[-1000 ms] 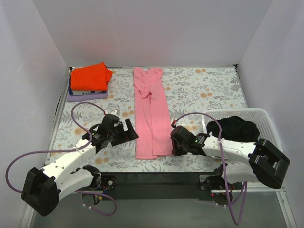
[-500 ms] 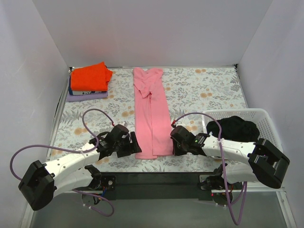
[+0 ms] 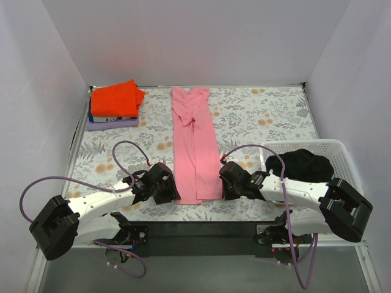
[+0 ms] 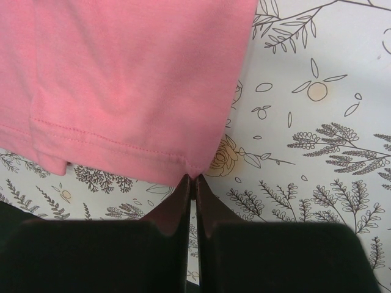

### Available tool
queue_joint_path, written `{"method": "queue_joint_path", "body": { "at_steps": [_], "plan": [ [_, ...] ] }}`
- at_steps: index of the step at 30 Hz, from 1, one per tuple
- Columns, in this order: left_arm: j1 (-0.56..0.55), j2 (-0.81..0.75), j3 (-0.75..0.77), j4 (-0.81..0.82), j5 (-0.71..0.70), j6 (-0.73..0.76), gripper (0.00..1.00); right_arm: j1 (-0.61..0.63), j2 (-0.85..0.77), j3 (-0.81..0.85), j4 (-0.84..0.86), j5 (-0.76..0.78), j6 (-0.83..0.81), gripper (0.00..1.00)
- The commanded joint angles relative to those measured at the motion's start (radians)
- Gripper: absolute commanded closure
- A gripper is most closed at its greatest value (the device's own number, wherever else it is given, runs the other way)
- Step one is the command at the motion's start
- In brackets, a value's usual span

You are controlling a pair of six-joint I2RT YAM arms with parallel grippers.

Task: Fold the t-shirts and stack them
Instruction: Fold the tshirt

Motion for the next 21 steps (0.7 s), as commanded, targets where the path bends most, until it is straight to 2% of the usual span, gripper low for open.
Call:
{"method": "queue_joint_path", "body": {
  "at_steps": [1,5,11,15,19,21],
  "plan": [
    [-0.01,0.001,-0.02,0.026,-0.019,-0.024,0.58,0.0,-0.005,-0.004,-0.011,-0.003,-0.008,0.93],
    [-0.027,0.009,-0.02,0.033,-0.007,-0.033,0.73,0.0,-0.002,-0.002,-0.011,-0.003,-0.008,0.93],
    [-0.042,0.015,-0.028,0.005,-0.01,-0.055,0.77,-0.001,0.003,0.002,-0.011,-0.004,-0.011,0.93],
    [-0.051,0.012,-0.036,0.008,-0.018,-0.058,0.85,-0.002,0.005,0.005,-0.009,0.0,-0.012,0.93],
    [-0.053,0.028,-0.039,0.036,-0.016,-0.057,1.0,0.0,0.005,0.007,-0.011,-0.004,-0.018,0.97],
    [-0.054,0.028,-0.039,0.053,-0.016,-0.056,1.0,-0.001,-0.001,0.009,-0.011,-0.006,-0.021,0.99]
  ]
}}
